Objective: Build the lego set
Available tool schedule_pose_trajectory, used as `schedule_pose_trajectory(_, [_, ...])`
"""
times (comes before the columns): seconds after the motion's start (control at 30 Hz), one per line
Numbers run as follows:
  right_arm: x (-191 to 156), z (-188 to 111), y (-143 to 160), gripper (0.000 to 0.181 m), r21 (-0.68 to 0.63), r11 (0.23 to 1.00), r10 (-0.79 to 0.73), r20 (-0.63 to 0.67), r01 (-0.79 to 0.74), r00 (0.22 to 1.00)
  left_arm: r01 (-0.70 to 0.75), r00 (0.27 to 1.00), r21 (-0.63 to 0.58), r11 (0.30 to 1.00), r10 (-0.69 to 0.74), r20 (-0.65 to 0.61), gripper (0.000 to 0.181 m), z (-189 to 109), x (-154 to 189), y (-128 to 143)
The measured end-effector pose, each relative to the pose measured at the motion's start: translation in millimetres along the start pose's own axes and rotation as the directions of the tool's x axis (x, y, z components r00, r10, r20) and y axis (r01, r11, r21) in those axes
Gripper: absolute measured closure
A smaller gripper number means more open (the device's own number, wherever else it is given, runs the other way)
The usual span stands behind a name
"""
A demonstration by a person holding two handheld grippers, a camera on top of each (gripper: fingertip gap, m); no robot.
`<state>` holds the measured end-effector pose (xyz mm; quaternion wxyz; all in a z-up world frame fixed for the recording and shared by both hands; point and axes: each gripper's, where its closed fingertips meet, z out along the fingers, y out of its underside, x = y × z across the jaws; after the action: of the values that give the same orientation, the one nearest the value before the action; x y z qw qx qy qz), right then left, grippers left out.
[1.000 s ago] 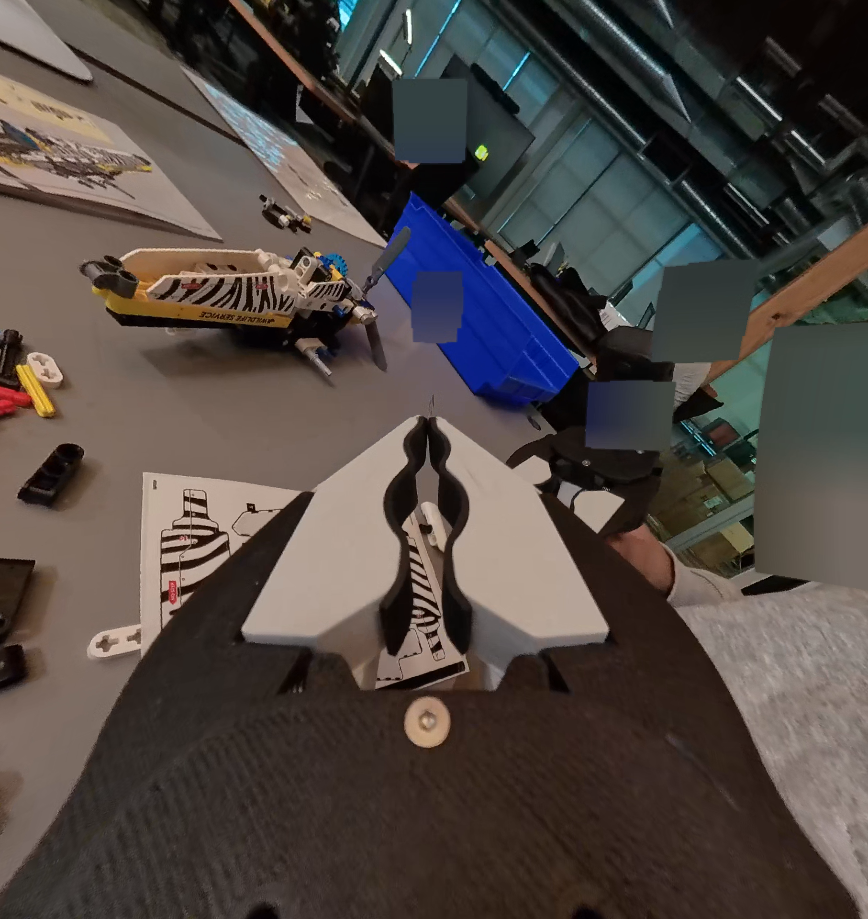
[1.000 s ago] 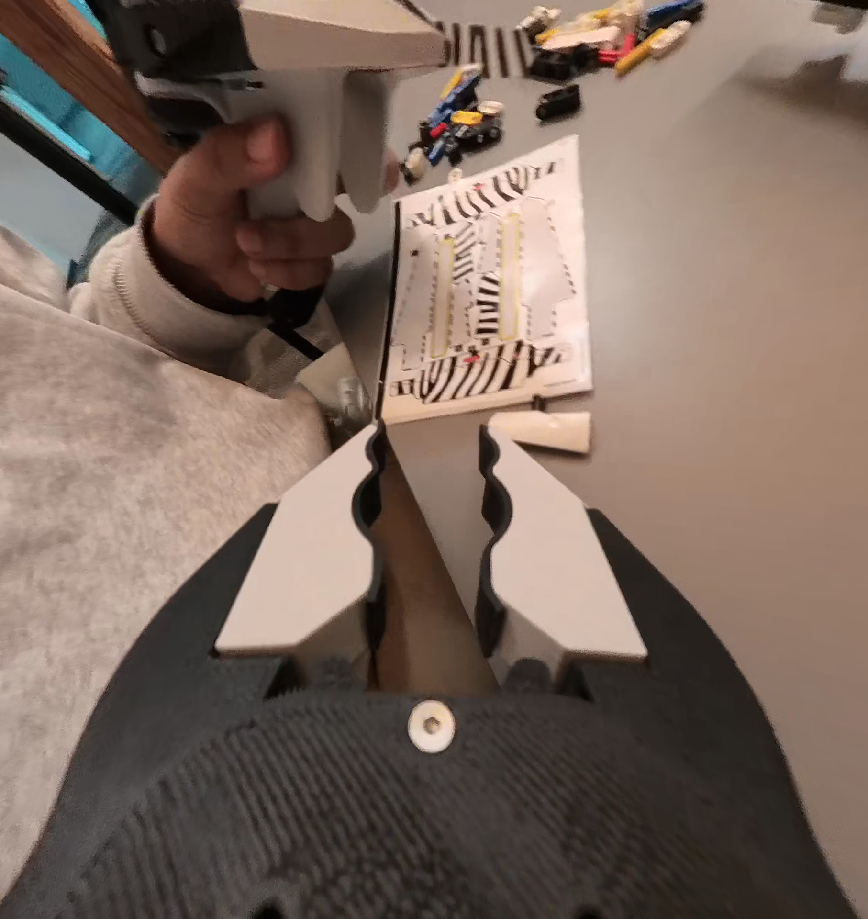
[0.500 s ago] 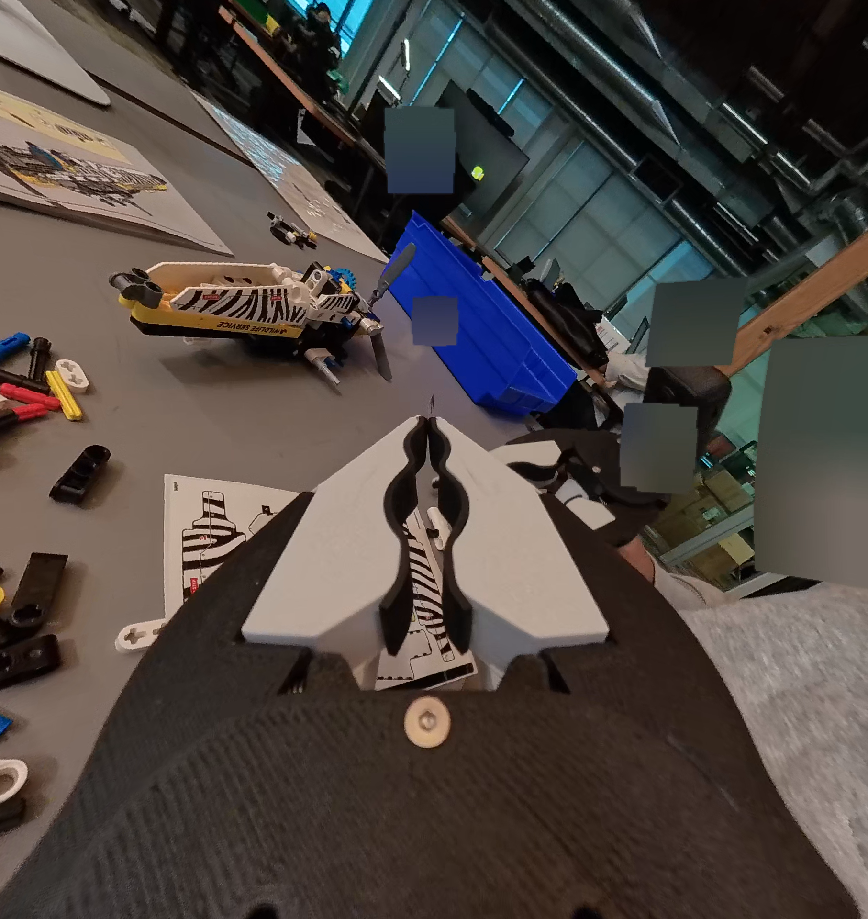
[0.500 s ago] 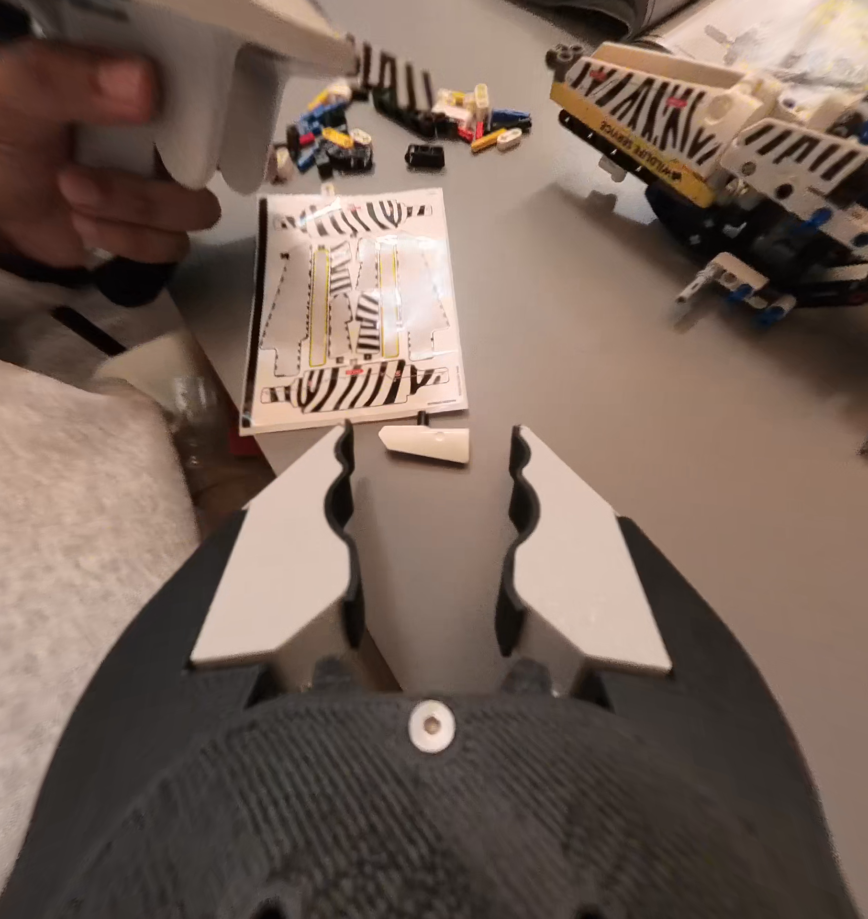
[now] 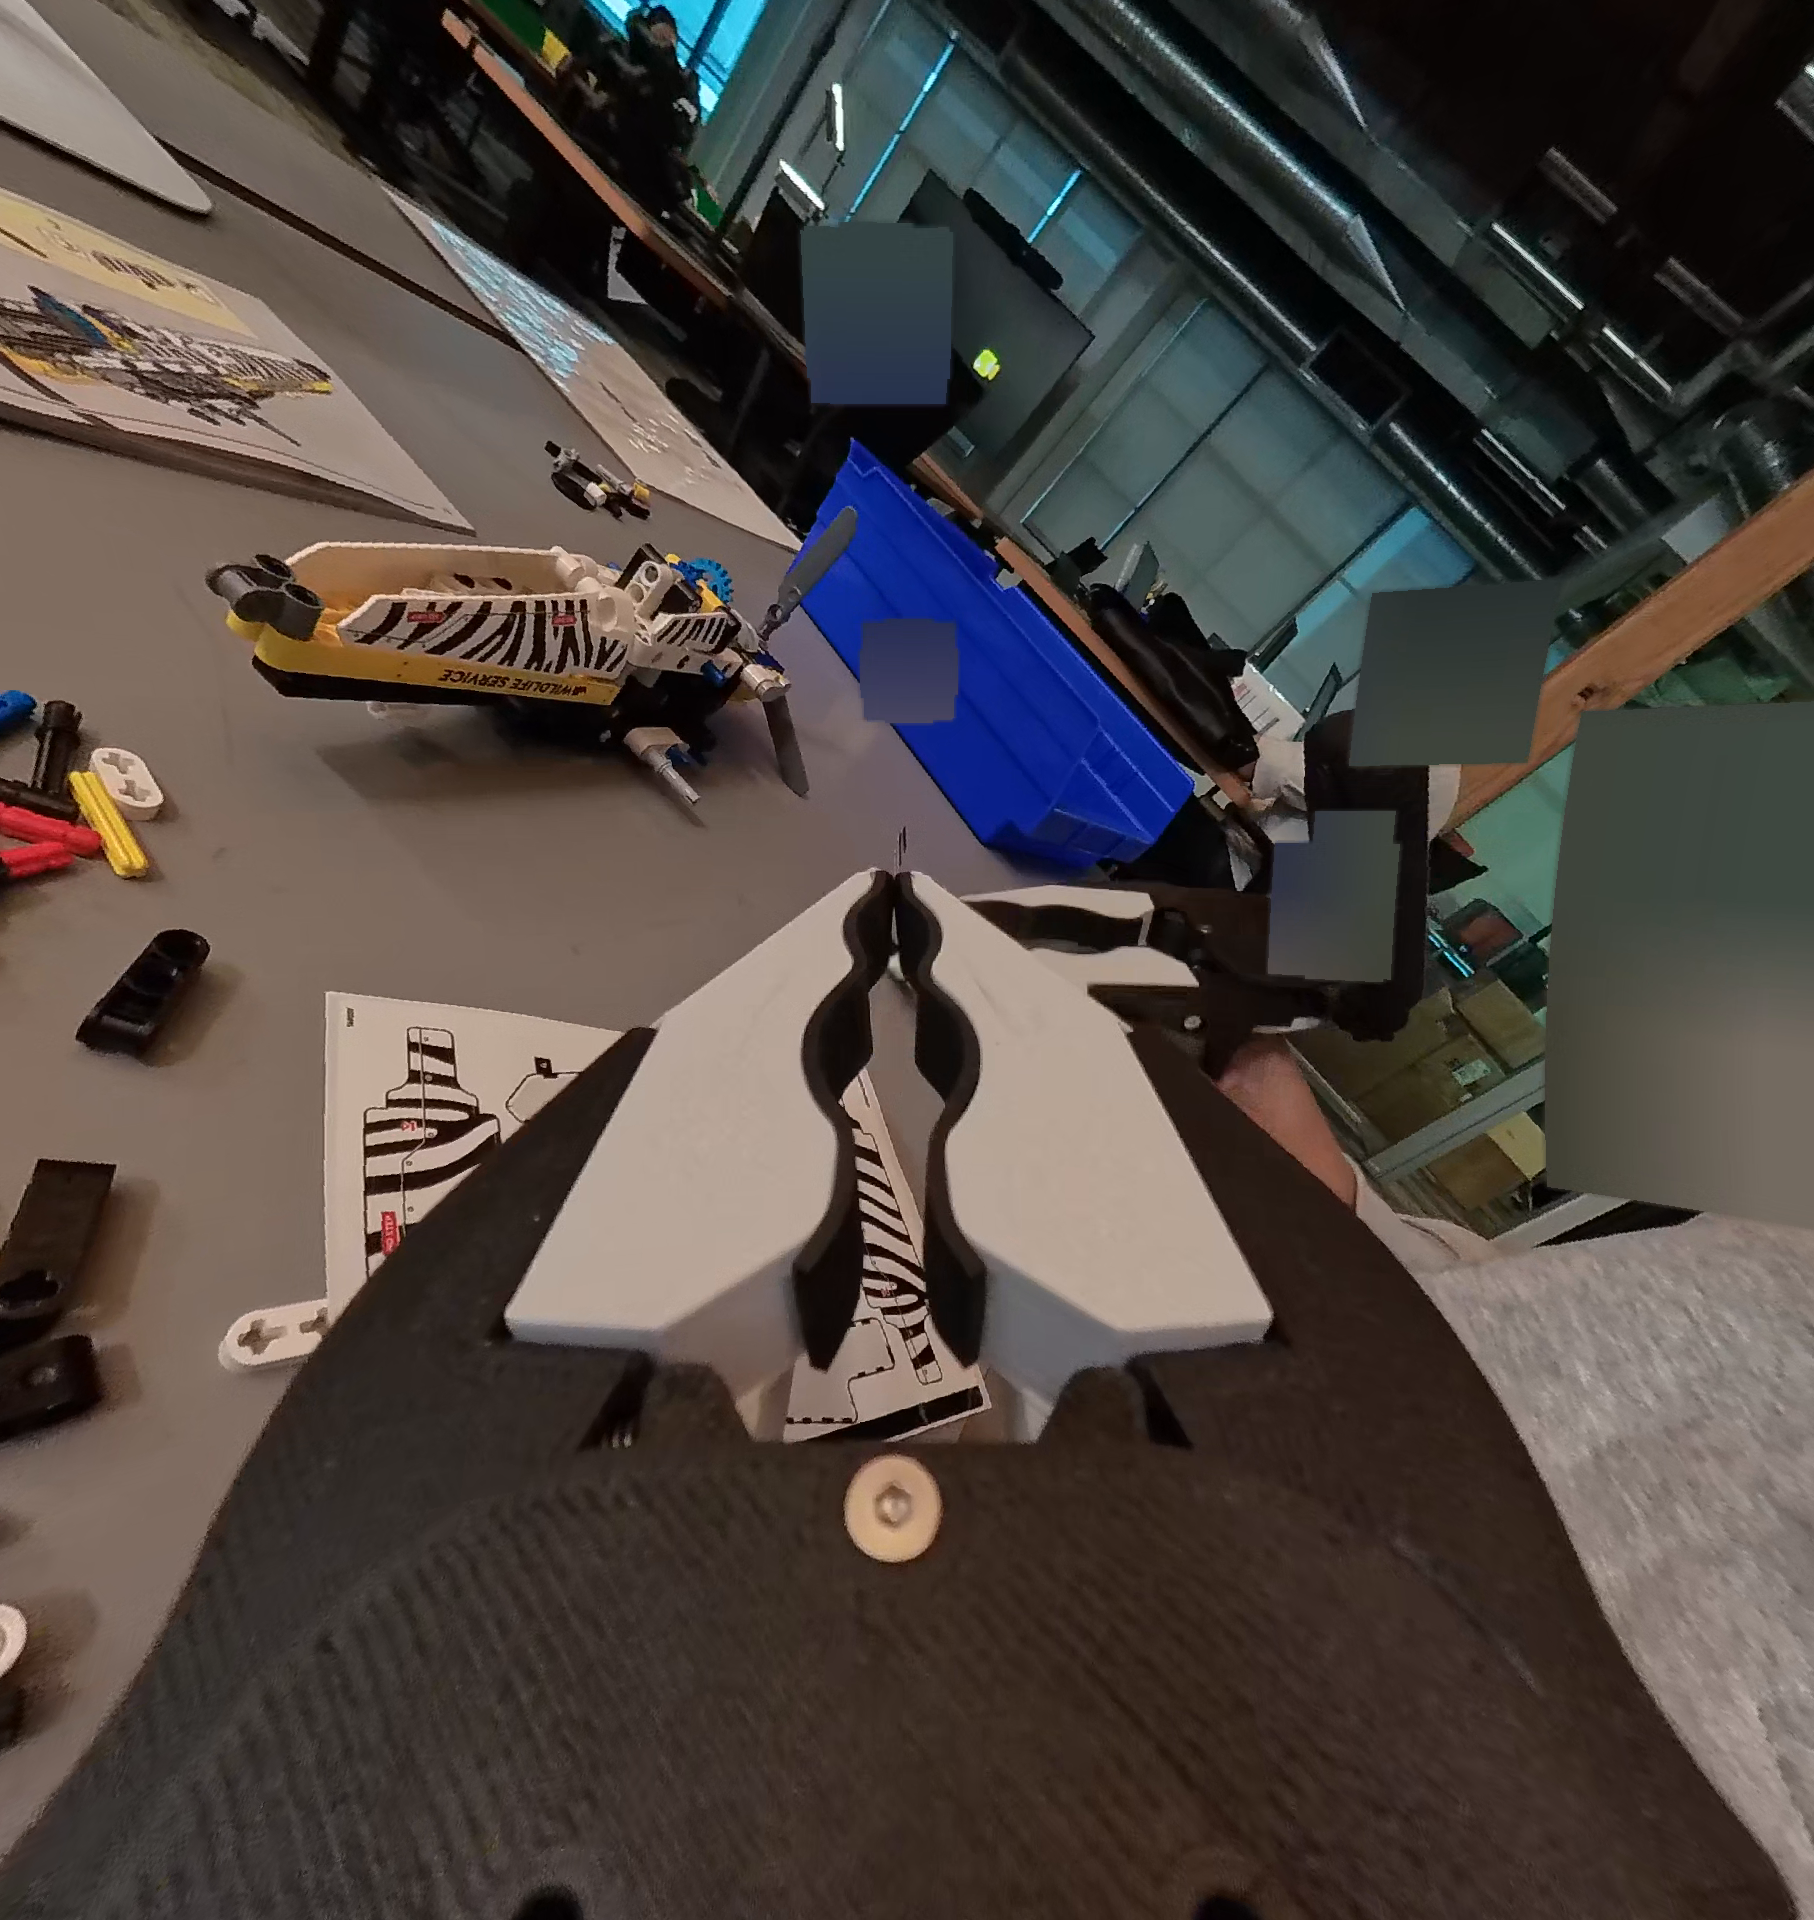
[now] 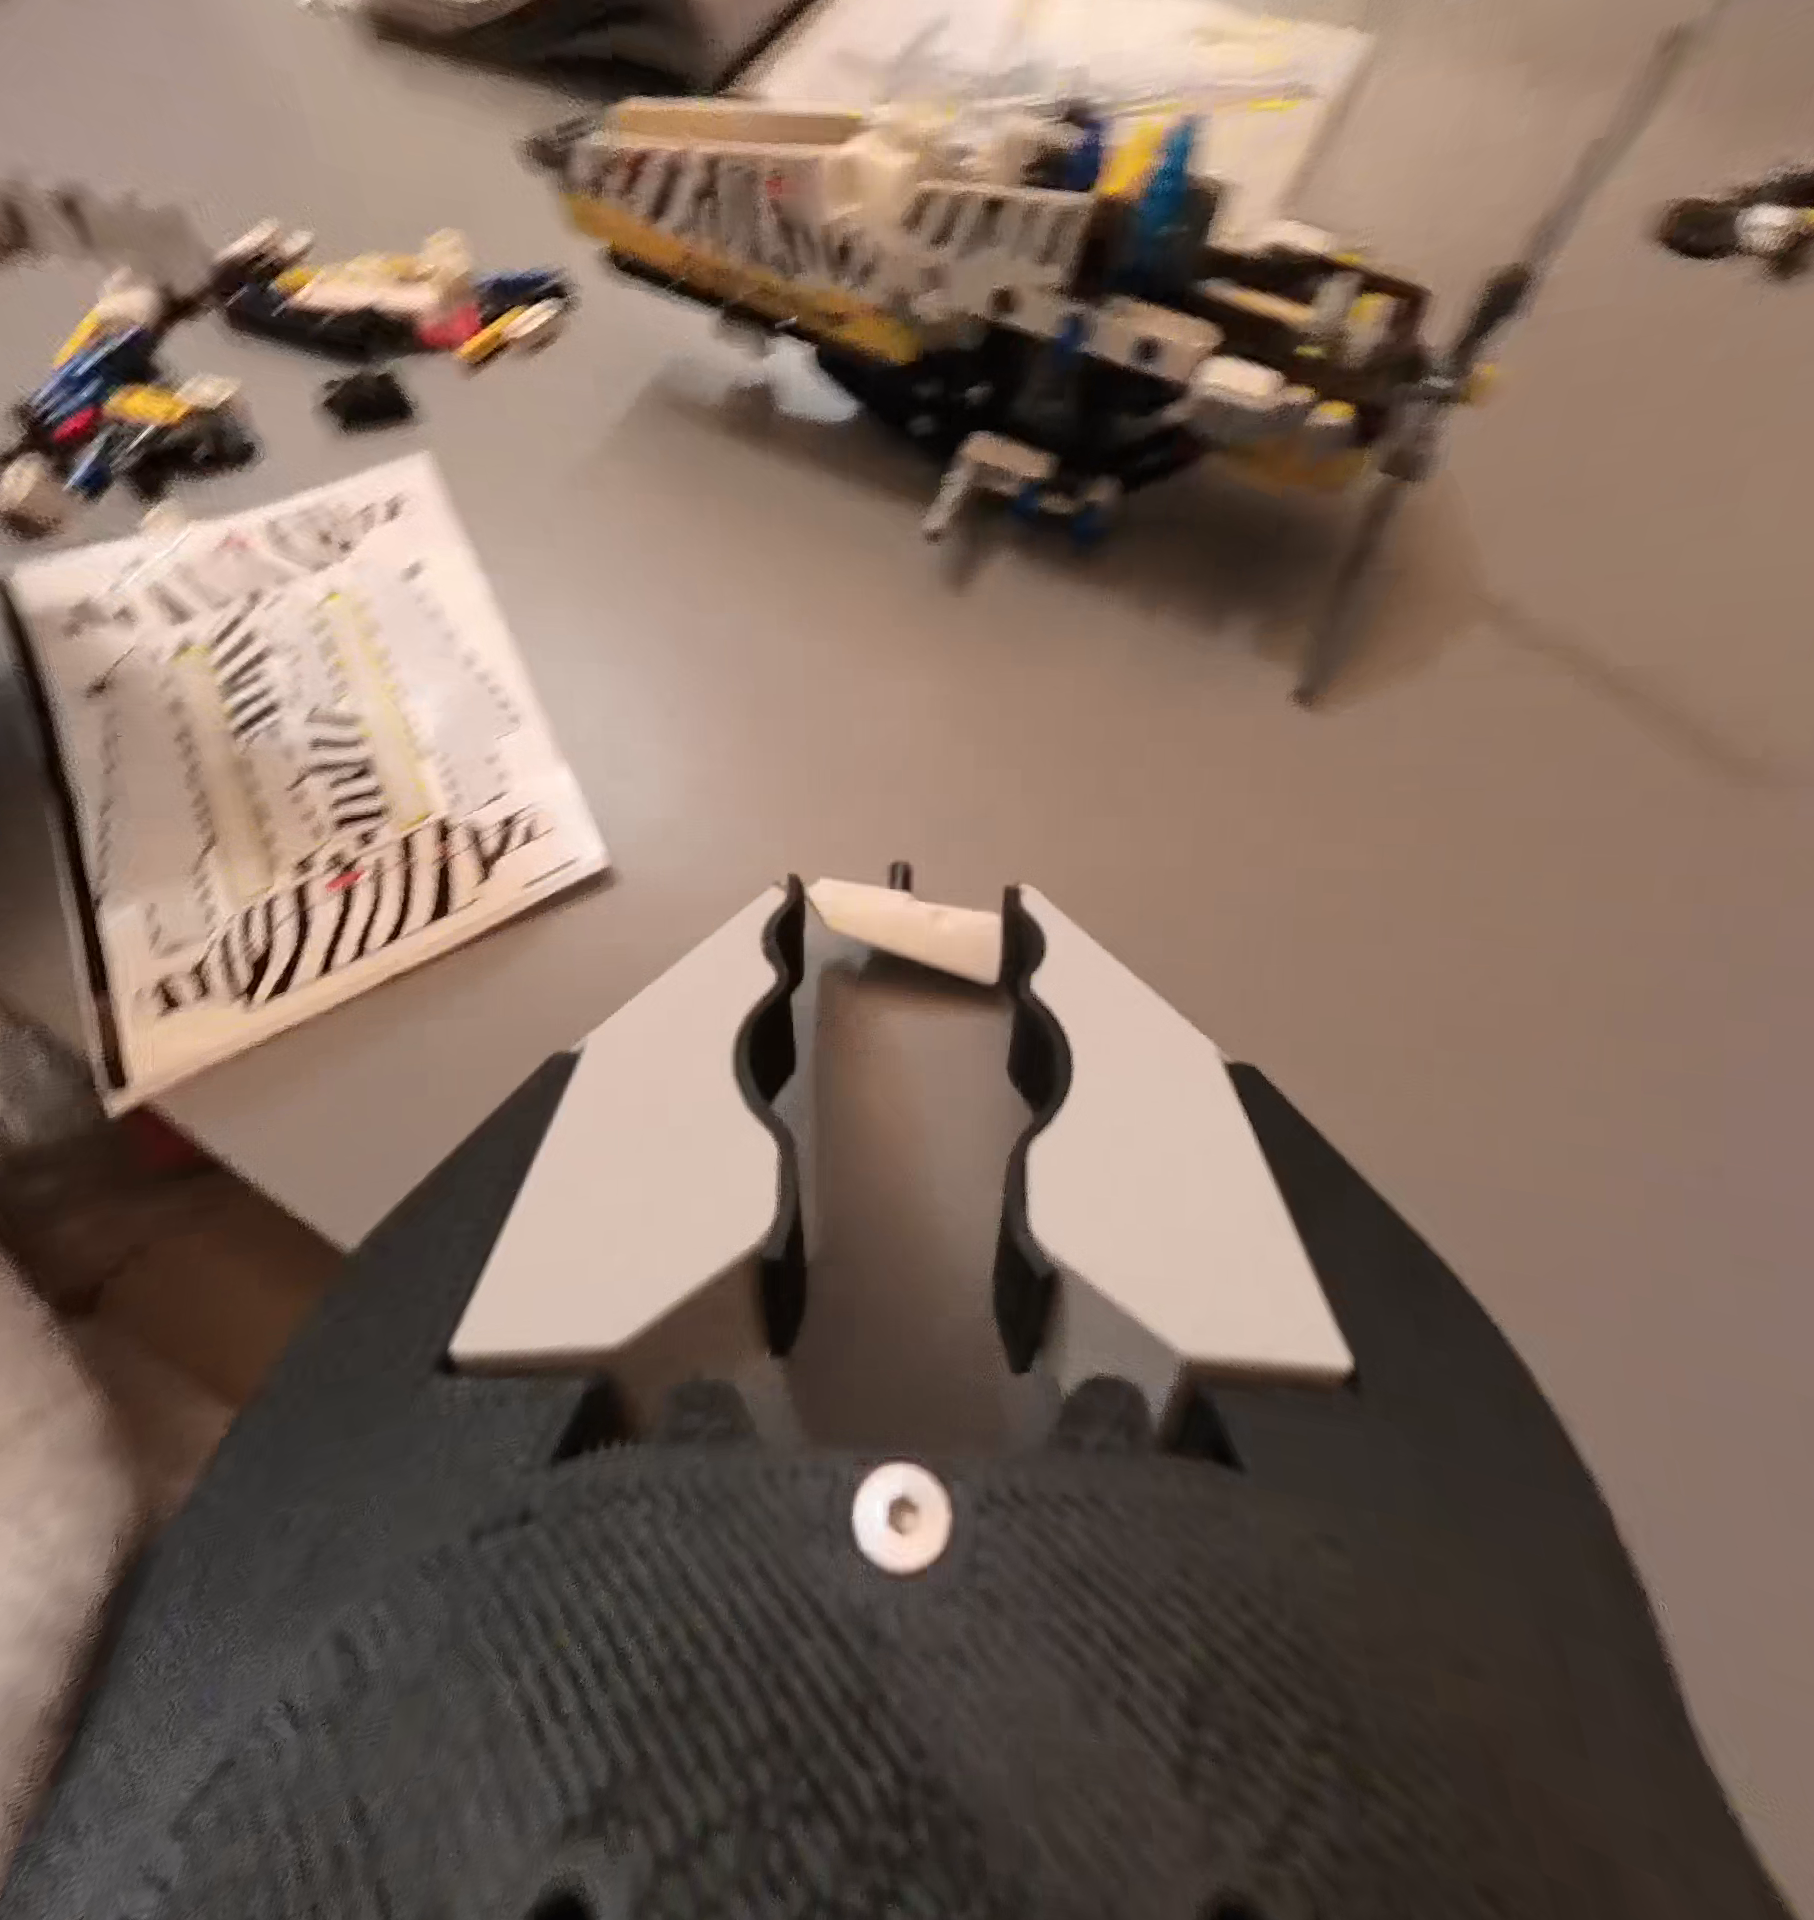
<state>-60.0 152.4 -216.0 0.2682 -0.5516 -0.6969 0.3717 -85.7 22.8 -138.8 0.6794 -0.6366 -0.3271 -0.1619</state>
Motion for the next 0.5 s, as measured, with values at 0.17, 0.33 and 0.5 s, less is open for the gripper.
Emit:
schedule_pose_trajectory(0.17, [5, -3, 5, 0.140, -0.042, 0.999, 0.007, -0.072, -0.010, 0.997, 0.004, 1.000, -0.006, 1.000, -0.004, -0.003, 0.181, 2, 0, 2])
schedule_pose_trajectory(0.33, [16, -6, 6, 0.125, -0.044, 0.999, -0.004, -0.100, 0.000, 0.995, 0.004, 1.000, 0.002, 1.000, -0.004, -0.002, 0.181, 0, -1, 1])
schedule_pose_trajectory(0.5, [19, -2, 12, 0.122, -0.067, 0.996, 0.046, -0.060, -0.050, 0.997, 0.007, 1.000, 0.000, 1.000, -0.007, -0.006, 0.181, 1, 0, 2])
